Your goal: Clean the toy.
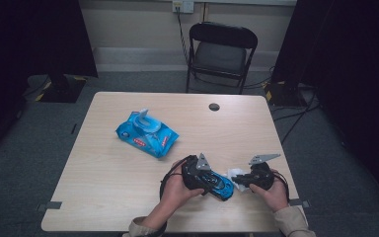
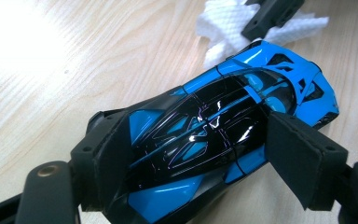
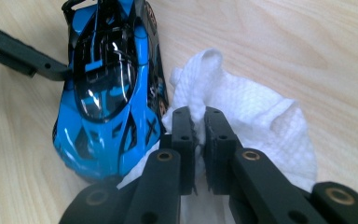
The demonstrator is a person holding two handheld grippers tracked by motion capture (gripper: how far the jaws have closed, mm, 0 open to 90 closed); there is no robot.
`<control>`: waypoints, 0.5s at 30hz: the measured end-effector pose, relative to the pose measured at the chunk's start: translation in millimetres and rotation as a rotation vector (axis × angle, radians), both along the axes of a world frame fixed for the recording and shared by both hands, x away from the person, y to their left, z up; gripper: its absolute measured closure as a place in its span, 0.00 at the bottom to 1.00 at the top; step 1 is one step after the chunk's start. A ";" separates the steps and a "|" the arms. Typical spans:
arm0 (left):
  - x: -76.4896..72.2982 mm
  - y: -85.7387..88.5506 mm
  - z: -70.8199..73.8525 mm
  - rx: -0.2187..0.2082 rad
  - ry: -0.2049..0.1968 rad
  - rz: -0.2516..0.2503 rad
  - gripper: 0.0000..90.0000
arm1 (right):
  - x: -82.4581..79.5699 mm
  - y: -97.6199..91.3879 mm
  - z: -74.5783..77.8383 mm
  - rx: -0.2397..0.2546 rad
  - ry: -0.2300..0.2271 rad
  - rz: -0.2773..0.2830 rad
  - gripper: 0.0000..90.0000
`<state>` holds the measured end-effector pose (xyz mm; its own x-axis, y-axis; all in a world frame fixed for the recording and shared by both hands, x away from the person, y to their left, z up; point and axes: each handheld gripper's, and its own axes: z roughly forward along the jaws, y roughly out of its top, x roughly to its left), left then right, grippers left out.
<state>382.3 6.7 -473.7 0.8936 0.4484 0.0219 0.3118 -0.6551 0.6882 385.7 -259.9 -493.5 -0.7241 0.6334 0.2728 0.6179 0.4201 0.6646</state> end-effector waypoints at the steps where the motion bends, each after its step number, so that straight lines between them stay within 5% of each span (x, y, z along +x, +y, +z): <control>1: 0.0 0.0 0.0 0.000 0.000 0.000 0.25 | 0.0 0.0 0.0 0.000 0.000 0.000 0.94; 15: 0.4 0.3 0.1 0.001 0.001 -0.002 0.25 | -18.1 -11.7 1.6 -0.011 0.009 0.027 0.94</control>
<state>382.7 7.0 -473.7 0.8947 0.4462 0.0217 0.3107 -0.6563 0.6875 367.5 -271.6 -491.9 -0.7382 0.6171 0.2723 0.6124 0.4439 0.6542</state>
